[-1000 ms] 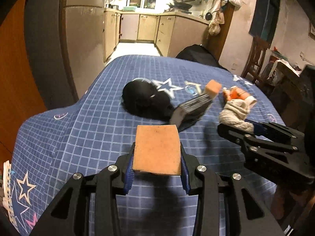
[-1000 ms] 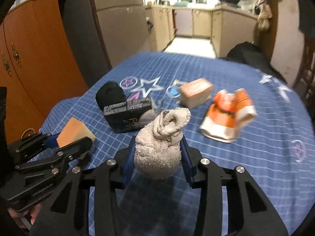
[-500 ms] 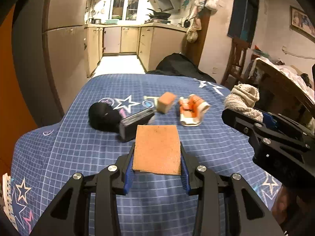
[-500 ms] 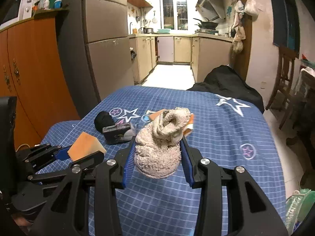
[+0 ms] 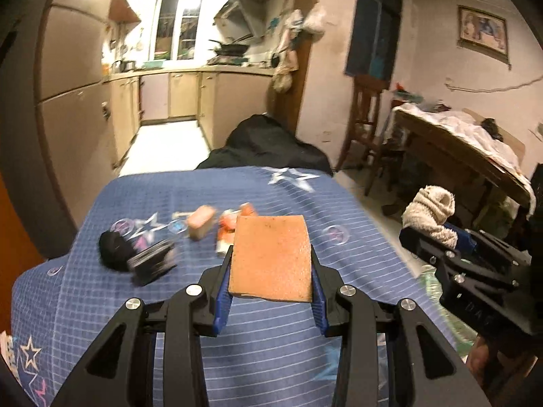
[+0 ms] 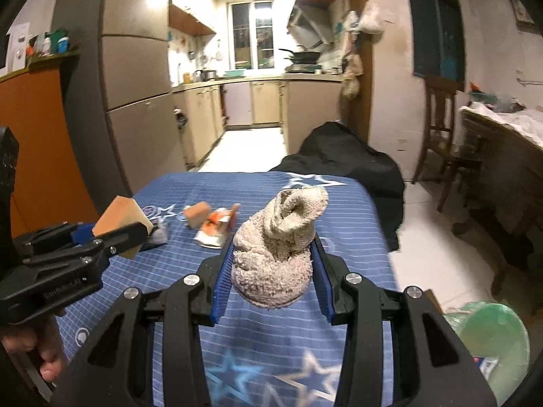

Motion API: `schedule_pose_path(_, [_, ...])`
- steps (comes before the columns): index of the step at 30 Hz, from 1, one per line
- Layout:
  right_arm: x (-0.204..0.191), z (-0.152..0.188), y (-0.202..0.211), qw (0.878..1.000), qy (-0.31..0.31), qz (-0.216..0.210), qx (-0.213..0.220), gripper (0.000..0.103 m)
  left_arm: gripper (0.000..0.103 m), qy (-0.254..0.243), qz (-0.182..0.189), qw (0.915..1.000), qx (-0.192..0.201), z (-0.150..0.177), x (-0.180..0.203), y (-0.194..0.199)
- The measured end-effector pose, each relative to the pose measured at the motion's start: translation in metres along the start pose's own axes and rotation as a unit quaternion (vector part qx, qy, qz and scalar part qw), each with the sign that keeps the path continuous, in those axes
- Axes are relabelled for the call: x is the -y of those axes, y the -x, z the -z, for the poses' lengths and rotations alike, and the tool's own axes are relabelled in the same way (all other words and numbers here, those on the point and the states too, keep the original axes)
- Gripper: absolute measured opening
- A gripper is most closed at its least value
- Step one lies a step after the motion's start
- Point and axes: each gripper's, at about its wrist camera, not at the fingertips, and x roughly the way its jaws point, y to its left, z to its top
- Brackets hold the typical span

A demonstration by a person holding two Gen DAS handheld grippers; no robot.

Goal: Collect trash
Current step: 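Carry the orange sponge and knit ball over the bin with both tools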

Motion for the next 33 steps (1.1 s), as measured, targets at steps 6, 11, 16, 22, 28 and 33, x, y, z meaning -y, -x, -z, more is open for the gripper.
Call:
schedule_pose_path(6, [0.043,0.001,0.026,0.999,-0.021,0.040,0.006,0.040,0.039,-0.029,0.030,0.9991,0.009,-0.015,0.052,0.002])
schedule_pose_path(11, [0.083,0.005,0.050,0.996,-0.039,0.075,0.013,0.040,0.039,-0.054,0.062,0.9966,0.009,-0.024,0.104,-0.001])
schedule_pose_path(16, [0.131,0.016,0.074,0.991,-0.069,0.117,0.014,0.040,0.039,-0.085,0.098,0.9916,0.006,-0.027,0.160,-0.007])
schedule_pose_path(22, [0.189,0.032,0.097,0.981,-0.098,0.166,-0.004,0.040,0.039,-0.117,0.151,0.9816,-0.009,-0.023,0.234,-0.023])
schedule_pose_path(28, [0.242,0.055,0.106,0.971,-0.140,0.189,-0.044,0.040,0.039,-0.151,0.188,0.9698,-0.036,-0.014,0.303,-0.047])
schedule_pose_path(33, [0.277,0.083,0.108,0.963,-0.172,0.186,-0.091,0.040,0.039,-0.174,0.206,0.9606,-0.070,0.002,0.347,-0.078])
